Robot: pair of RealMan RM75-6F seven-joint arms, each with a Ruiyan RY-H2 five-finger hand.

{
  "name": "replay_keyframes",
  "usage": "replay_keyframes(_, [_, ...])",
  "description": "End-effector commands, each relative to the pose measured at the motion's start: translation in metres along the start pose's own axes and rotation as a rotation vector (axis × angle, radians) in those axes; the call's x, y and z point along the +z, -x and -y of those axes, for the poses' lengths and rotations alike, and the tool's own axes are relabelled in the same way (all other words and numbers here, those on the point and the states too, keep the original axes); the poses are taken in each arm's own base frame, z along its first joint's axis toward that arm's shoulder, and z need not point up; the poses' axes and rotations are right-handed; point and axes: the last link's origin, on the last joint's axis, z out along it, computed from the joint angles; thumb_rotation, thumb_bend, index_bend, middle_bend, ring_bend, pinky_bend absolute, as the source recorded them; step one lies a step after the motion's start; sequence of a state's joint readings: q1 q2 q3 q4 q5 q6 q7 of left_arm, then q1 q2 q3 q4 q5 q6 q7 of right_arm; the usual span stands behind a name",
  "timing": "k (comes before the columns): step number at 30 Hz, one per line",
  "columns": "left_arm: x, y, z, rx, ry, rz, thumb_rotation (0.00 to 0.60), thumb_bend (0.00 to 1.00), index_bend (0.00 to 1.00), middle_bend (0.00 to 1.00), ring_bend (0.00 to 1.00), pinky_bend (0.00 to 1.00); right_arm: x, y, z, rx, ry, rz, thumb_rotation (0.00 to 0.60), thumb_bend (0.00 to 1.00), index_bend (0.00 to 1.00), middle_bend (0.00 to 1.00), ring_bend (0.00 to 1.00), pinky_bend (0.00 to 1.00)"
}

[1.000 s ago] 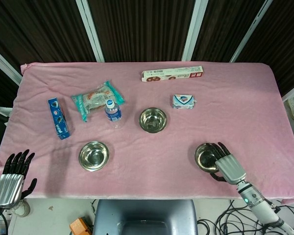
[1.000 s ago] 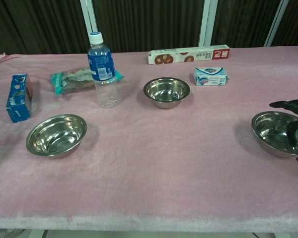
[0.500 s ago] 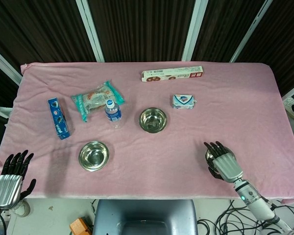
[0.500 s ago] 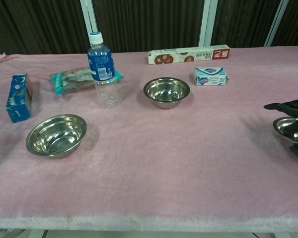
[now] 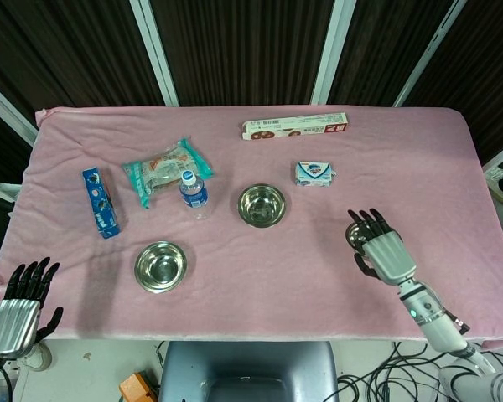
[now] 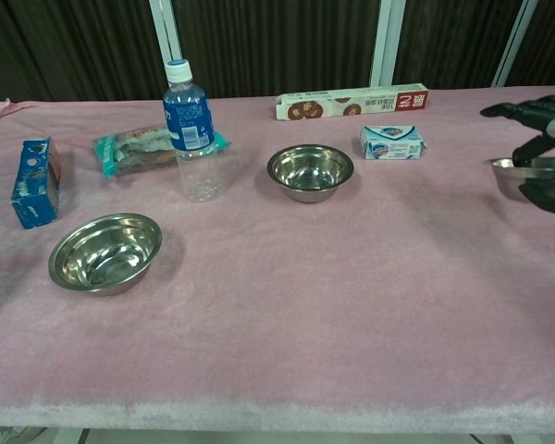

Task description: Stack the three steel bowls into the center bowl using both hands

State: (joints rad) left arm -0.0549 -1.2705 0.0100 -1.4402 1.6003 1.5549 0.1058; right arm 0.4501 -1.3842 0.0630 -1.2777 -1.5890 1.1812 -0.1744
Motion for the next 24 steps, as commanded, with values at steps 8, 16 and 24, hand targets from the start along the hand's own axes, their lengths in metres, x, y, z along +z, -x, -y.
replay_keyframes(8, [0.002, -0.003, 0.006, -0.012, -0.019, -0.003, 0.6, 0.36, 0.0, 0.0, 0.0, 0.0, 0.144, -0.078, 0.054, -0.157, 0.021, -0.143, 0.6, 0.64, 0.74, 0.03, 0.0, 0.0])
replay_keyframes(16, [0.004, -0.005, 0.011, -0.026, -0.033, -0.001, 0.6, 0.36, 0.0, 0.0, 0.0, 0.0, 0.191, -0.065, 0.125, -0.234, -0.037, -0.131, 0.6, 0.64, 0.72, 0.03, 0.0, 0.0])
replay_keyframes(24, [0.003, -0.006, 0.011, -0.031, -0.025, 0.004, 0.6, 0.36, 0.0, 0.0, 0.0, 0.0, 0.196, -0.04, 0.158, -0.246, -0.09, -0.09, 0.6, 0.64, 0.69, 0.03, 0.0, 0.0])
